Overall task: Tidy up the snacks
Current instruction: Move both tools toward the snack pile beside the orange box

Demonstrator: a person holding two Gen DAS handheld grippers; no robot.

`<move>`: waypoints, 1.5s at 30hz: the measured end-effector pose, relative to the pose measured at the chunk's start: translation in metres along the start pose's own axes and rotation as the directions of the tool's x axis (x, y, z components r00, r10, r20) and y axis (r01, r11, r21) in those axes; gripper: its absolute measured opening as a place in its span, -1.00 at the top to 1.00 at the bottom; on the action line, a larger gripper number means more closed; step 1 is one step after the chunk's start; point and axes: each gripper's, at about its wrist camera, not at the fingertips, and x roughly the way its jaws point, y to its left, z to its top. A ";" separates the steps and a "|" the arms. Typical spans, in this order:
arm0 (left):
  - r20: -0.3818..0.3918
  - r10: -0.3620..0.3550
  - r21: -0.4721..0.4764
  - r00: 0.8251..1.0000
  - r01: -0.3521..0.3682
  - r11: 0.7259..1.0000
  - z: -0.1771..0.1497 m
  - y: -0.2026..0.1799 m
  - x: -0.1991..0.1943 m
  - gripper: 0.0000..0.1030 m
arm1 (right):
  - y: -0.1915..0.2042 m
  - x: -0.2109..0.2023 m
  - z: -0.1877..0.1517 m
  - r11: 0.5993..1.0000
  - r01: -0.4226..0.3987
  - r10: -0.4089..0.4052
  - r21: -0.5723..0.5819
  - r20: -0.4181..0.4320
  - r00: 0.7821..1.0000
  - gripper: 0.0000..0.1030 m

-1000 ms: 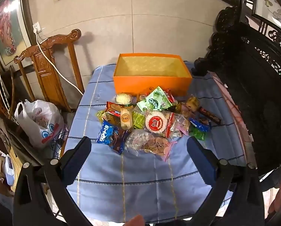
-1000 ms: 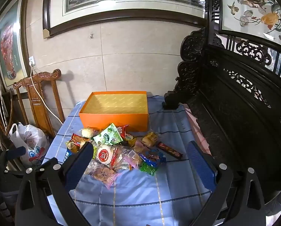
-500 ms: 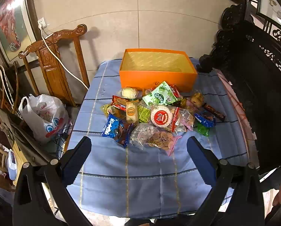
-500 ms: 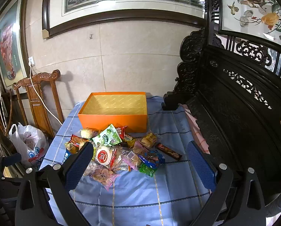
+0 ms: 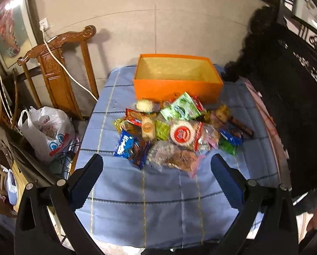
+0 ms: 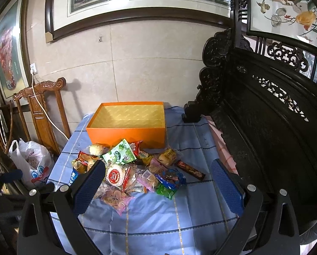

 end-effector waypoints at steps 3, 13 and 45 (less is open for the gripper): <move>0.024 0.015 -0.005 1.000 -0.015 1.000 0.007 0.003 0.001 -0.92 | 0.001 0.002 -0.001 1.000 -0.001 0.001 0.000 -0.006 1.000 -0.93; 0.053 0.048 0.013 0.997 -0.049 0.999 0.011 0.002 0.000 -0.92 | 0.003 0.006 -0.001 1.000 -0.002 0.002 -0.002 -0.015 1.000 -0.93; 0.013 0.050 -0.006 0.999 -0.049 0.999 0.005 0.011 0.026 -0.92 | 0.002 0.023 -0.006 1.000 -0.003 0.003 -0.004 -0.056 0.998 -0.93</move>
